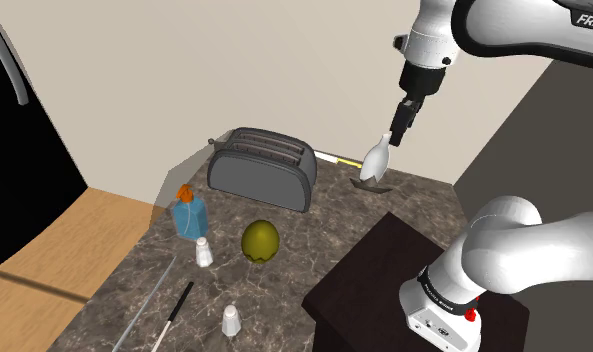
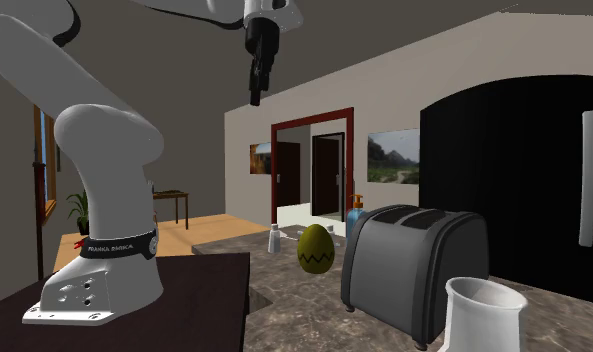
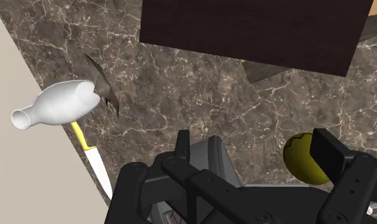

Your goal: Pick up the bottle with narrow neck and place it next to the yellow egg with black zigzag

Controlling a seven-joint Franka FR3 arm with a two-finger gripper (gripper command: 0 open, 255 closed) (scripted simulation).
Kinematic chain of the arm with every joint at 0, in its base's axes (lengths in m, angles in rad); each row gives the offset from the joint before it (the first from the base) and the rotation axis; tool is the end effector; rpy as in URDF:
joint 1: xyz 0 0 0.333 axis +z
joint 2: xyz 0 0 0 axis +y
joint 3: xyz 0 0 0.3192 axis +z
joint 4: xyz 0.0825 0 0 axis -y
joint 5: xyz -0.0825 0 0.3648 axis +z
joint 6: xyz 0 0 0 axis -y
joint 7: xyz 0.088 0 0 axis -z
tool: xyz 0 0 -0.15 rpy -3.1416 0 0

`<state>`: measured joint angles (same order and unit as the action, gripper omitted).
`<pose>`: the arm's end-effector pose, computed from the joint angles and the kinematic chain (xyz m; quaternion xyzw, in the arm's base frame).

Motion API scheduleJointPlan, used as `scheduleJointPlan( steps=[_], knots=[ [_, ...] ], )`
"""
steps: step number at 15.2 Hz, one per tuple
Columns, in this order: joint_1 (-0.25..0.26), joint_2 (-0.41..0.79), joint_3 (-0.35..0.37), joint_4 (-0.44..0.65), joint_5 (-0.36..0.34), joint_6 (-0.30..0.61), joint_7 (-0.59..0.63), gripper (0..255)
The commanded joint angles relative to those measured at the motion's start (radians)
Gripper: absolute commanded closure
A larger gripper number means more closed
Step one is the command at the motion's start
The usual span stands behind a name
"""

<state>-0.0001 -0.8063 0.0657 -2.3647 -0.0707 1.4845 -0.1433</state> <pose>0.2672 0.0111 0.5448 0.9934 0.0914 -0.0402 0.0571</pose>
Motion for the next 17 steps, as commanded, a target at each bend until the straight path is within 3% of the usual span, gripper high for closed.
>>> scheduleJointPlan(
  steps=[1,9,17],
  knots=[
    [0.0,0.0,0.0,0.0,0.0,0.0,0.0,0],
    [-0.059,0.046,-0.183,-0.094,-0.108,0.189,-0.17,0],
    [-0.104,0.196,-0.372,-0.101,-0.178,0.396,-0.339,0]
  ],
)
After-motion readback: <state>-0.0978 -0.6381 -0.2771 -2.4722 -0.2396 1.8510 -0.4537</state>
